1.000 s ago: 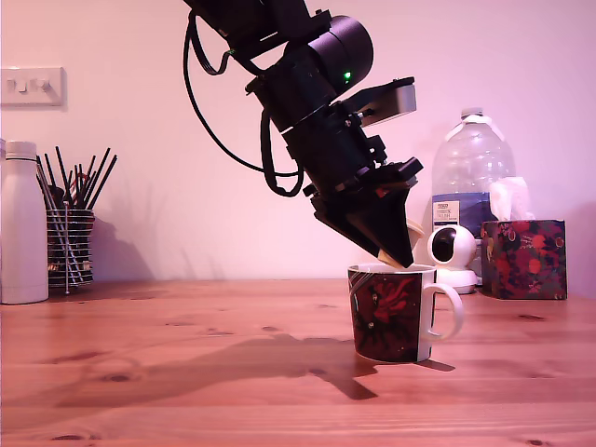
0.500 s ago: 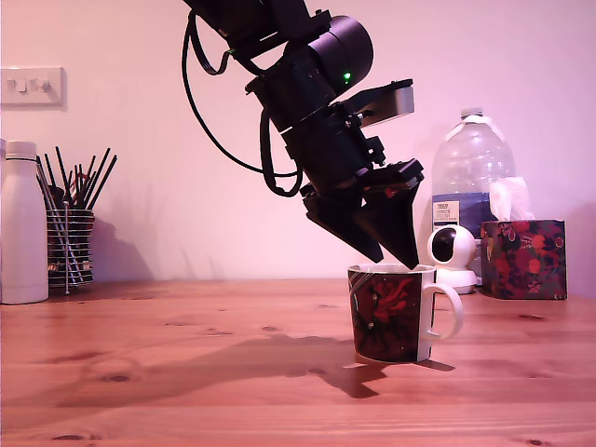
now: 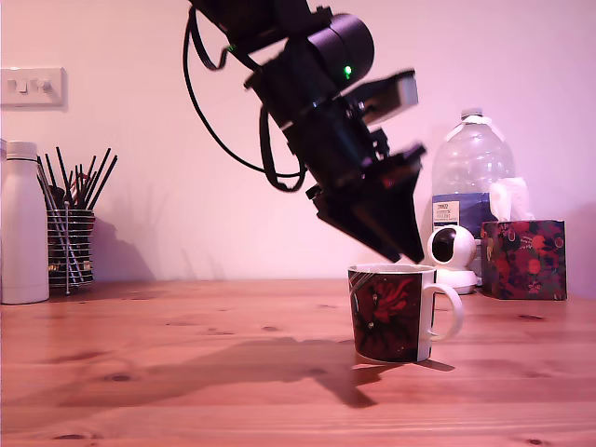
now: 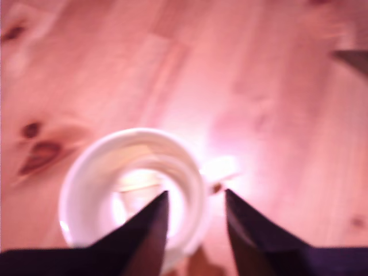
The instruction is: Pick up the coffee capsules from the table one by one and drop them inside the nearest coffee cup
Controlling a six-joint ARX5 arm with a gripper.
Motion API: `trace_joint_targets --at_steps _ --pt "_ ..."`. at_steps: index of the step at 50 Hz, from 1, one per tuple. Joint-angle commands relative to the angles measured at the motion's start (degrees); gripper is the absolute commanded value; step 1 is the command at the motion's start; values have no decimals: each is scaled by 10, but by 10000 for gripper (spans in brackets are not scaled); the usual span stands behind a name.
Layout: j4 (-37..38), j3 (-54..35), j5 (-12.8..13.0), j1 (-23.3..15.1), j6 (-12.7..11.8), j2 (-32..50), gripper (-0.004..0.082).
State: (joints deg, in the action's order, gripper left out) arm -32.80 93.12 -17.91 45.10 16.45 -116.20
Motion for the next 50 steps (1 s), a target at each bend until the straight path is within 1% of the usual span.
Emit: trace_joint_targets --at_steps 1,13,17,20,22,25,31,34,38,50 --pt "2 0 -17 -12 -5 28 -20" --pt "5 -7 -20 -53 -30 72 -20" --pt "12 -19 -15 -62 -33 91 -20" --pt "19 -33 -1 -68 -41 108 -20" --pt "29 -48 9 -72 -43 120 -20" --pt "43 -74 19 -77 -53 143 -20" --pt "79 -137 26 -91 -62 194 -20" --pt "97 -167 34 -100 -66 221 -20" --pt "111 -204 35 -114 -75 256 -20" --pt "121 -274 34 -168 -76 342 -19"
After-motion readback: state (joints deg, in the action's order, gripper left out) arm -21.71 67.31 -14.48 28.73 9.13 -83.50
